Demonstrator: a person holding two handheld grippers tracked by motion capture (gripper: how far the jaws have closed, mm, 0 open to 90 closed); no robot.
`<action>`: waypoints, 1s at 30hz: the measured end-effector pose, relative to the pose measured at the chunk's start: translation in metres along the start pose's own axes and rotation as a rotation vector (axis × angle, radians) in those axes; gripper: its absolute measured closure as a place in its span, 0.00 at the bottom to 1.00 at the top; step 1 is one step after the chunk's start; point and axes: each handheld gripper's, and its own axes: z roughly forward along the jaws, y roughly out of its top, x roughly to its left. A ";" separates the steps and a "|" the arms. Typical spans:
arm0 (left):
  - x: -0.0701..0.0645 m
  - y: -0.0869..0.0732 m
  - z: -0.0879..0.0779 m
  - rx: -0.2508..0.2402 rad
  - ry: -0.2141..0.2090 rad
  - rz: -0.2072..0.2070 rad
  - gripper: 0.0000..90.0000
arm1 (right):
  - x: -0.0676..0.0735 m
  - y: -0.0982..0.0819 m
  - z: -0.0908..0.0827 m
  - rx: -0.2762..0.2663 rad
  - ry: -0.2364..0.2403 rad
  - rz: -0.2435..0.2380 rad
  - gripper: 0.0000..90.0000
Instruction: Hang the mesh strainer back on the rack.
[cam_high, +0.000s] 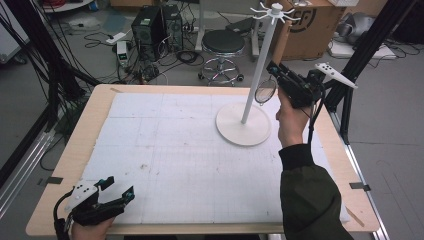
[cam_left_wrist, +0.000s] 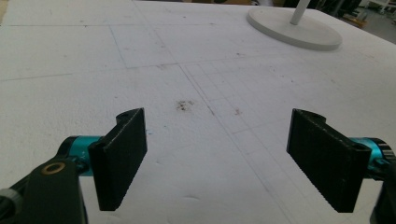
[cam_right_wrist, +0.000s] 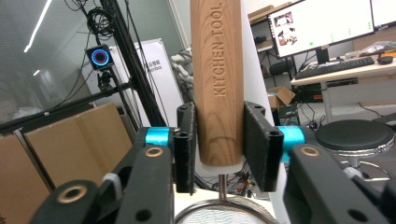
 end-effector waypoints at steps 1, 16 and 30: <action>0.000 0.000 0.000 -0.002 -0.001 0.001 0.23 | -0.001 0.000 0.000 -0.007 -0.006 0.001 0.65; -0.004 0.004 0.008 -0.002 -0.022 0.004 0.22 | -0.011 -0.014 -0.014 -0.009 0.005 0.009 0.21; -0.006 0.010 0.013 -0.017 -0.036 0.004 0.22 | -0.011 -0.041 -0.033 0.060 0.014 -0.030 0.18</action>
